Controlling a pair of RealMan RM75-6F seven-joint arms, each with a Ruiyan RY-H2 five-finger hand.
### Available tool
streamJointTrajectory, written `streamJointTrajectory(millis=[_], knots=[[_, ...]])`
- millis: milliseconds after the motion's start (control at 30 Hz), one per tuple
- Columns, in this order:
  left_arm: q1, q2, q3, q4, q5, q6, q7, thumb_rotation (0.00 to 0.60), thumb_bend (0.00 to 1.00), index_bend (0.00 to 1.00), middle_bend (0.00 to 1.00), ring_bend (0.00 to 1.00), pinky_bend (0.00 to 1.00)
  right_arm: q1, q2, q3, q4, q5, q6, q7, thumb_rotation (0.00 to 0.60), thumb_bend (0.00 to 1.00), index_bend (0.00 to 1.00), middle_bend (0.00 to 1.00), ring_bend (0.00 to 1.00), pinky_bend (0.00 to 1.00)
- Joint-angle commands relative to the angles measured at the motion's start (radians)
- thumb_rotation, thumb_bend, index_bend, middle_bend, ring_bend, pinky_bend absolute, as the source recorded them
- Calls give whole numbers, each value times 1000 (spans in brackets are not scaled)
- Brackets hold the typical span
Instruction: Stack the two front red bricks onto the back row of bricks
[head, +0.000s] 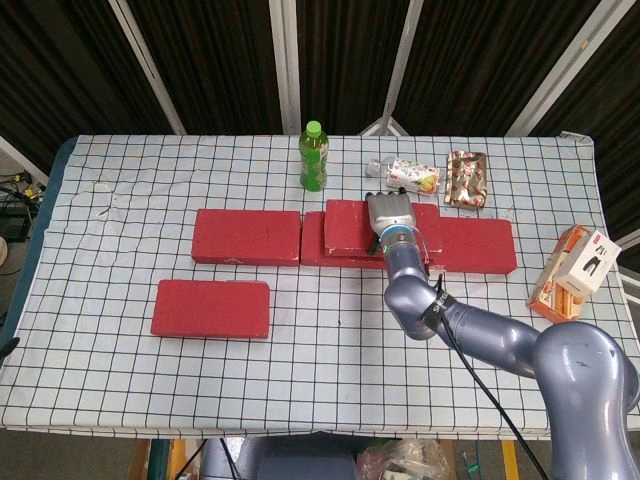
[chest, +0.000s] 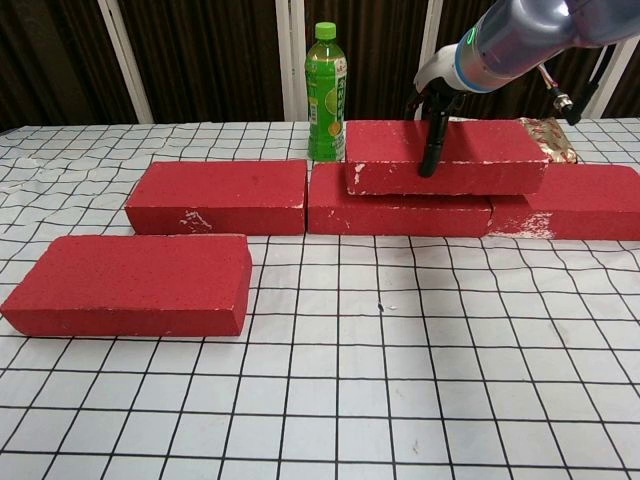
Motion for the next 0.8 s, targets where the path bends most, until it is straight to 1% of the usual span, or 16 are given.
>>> streamJointTrajectory(millis=[33, 800], knots=[[-1, -1, 0, 0, 0, -1, 2, 600, 0, 89, 0, 0, 23, 0, -1, -3, 4, 4, -3, -1, 600, 134, 361, 259, 203, 0], [-1, -8, 3, 0, 3, 2, 22, 600, 0, 89, 0, 0, 23, -27, 22, -25, -22, -8, -9, 29, 600, 134, 360, 259, 203, 0]])
